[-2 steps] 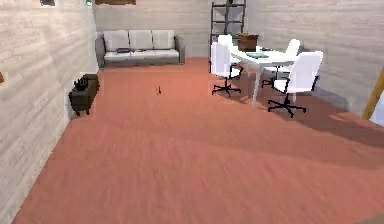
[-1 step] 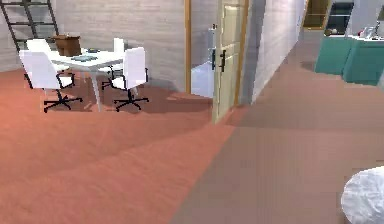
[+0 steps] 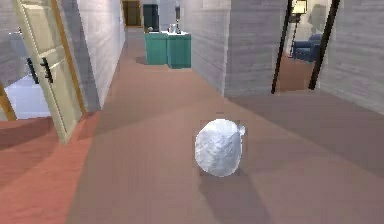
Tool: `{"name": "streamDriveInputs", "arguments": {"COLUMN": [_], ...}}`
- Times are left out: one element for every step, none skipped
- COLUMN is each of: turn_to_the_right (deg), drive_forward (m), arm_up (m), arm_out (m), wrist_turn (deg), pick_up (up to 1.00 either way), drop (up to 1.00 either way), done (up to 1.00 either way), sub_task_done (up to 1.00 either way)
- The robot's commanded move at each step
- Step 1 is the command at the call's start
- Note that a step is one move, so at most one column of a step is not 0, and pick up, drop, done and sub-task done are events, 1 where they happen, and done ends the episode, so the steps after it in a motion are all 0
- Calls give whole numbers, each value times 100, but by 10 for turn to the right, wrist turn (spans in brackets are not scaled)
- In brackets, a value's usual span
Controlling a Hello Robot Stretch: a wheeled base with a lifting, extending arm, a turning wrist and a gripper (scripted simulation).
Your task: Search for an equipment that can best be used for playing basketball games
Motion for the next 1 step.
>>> {"name": "streamDriveInputs", "arguments": {"turn_to_the_right": [270], "drive_forward": [0], "arm_up": [0], "arm_out": [0], "wrist_turn": [0], "pick_up": [0], "drop": [0], "done": [0], "sub_task_done": [0]}}
